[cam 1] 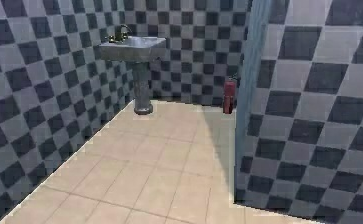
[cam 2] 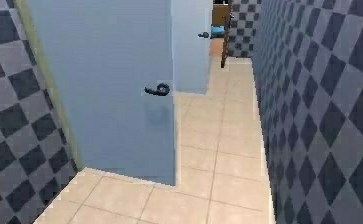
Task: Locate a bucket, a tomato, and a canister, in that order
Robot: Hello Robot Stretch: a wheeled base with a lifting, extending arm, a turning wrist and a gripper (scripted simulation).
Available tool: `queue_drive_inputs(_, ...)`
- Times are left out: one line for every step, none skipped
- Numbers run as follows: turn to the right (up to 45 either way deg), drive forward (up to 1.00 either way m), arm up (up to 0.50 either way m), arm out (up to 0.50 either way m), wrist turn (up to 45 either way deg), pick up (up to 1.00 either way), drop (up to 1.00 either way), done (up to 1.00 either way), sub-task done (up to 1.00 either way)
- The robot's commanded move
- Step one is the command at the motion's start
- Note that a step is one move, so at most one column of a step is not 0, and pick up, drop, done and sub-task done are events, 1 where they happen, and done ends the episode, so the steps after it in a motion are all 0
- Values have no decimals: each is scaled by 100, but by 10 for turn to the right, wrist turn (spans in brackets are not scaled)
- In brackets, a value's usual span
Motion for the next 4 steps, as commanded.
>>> queue_drive_inputs(-450, 0, 0, 0, 0, 0, 0, 0, 0)
queue_drive_inputs(-300, 0, 0, 0, 0, 0, 0, 0, 0)
queue_drive_inputs(0, 10, 0, 0, 0, 0, 0, 0, 0)
queue_drive_inputs(-450, 0, 0, 0, 0, 0, 0, 0, 0)
